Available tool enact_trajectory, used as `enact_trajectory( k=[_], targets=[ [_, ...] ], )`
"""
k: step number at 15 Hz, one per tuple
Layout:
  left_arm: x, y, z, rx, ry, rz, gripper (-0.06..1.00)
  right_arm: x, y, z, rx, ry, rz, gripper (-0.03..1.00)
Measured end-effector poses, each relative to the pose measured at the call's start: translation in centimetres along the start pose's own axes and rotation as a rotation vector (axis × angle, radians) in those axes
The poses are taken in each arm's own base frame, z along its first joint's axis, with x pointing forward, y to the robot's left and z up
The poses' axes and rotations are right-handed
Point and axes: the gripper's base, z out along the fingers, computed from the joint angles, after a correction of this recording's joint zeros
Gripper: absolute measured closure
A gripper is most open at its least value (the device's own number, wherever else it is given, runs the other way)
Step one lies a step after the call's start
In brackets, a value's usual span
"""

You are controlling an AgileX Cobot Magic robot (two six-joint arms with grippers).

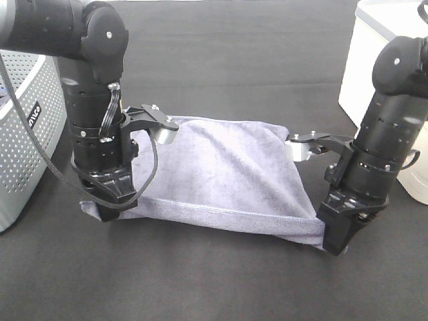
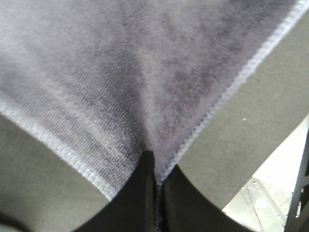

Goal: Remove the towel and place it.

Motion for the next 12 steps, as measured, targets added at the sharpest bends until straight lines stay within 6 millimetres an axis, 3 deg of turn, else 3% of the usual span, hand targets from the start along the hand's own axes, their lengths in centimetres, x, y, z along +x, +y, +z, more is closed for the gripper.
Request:
enact_trajectory(
  k=[3, 6, 12],
  targets=[
    [1.5, -0.6, 2.1, 0.037, 0.081, 0.011, 0.94, 0.4, 0.1, 0.7, -0.012, -0.002, -0.008, 0.89],
    [1.9, -0.4, 2.5, 0.013, 0.112, 0.031, 0.94, 0.5, 0.4, 0.7, -0.040, 0.009, -0.001, 0.84],
    [1.9, -0.4, 2.5, 0.010, 0.114, 0.053, 0.94, 0.8, 0.8, 1.3, -0.086, 0.008, 0.028, 0.56]
  ],
)
